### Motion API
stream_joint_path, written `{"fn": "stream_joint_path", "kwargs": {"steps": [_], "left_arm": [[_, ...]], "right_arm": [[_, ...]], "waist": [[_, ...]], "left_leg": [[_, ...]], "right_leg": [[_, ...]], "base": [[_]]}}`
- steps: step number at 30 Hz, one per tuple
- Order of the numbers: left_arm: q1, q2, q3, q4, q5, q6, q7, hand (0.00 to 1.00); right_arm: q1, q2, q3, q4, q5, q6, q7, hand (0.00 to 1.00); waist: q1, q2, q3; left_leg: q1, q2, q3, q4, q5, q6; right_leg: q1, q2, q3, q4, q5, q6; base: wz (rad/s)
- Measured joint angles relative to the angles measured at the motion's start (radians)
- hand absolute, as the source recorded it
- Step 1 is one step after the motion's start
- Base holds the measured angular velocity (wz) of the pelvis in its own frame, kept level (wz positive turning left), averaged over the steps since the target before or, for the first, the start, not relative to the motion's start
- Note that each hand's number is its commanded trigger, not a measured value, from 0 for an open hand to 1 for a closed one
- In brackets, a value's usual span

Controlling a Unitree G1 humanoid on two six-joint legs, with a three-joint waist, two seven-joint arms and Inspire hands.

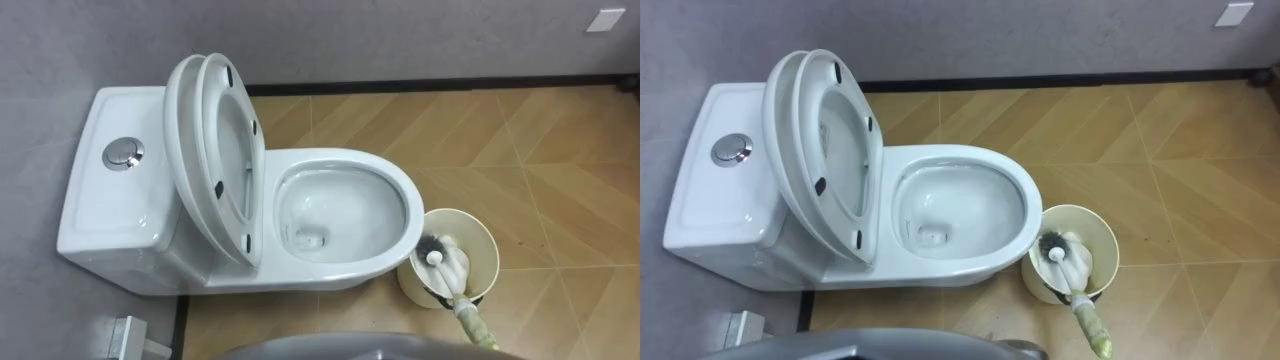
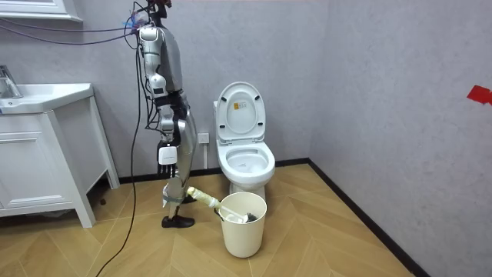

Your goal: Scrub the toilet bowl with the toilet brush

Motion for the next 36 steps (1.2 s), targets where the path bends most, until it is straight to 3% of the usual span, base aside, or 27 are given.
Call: {"fn": "stream_joint_path", "kwargs": {"steps": [7, 24, 36], "left_arm": [[0.000, 0.001, 0.000, -0.005, 0.006, 0.000, 0.000, 0.00], [0.006, 0.003, 0.019, -0.037, 0.043, -0.020, 0.077, 0.00], [0.006, 0.005, 0.032, -0.037, 0.046, -0.067, 0.142, 0.00]], "right_arm": [[-0.001, -0.001, -0.001, -0.022, -0.006, -0.001, -0.010, 0.00], [0.022, -0.001, -0.085, -0.071, -0.004, -0.037, -0.174, 0.00], [0.026, -0.002, -0.167, -0.140, 0.010, -0.142, -0.311, 0.00]], "waist": [[-0.001, 0.001, 0.0003], [-0.004, 0.004, 0.0015], [-0.007, 0.001, 0.0008]], "left_leg": [[-0.001, 0.000, 0.000, 0.003, -0.003, 0.000], [0.002, -0.001, -0.001, 0.003, -0.003, 0.000], [-0.004, -0.001, 0.000, 0.001, -0.003, 0.000]], "right_leg": [[0.001, 0.000, 0.000, -0.001, -0.002, 0.000], [0.003, 0.000, 0.005, -0.001, -0.002, 0.000], [-0.002, 0.001, 0.009, -0.004, -0.002, 0.000]], "base": [[0.00], [0.00], [0.00]]}}
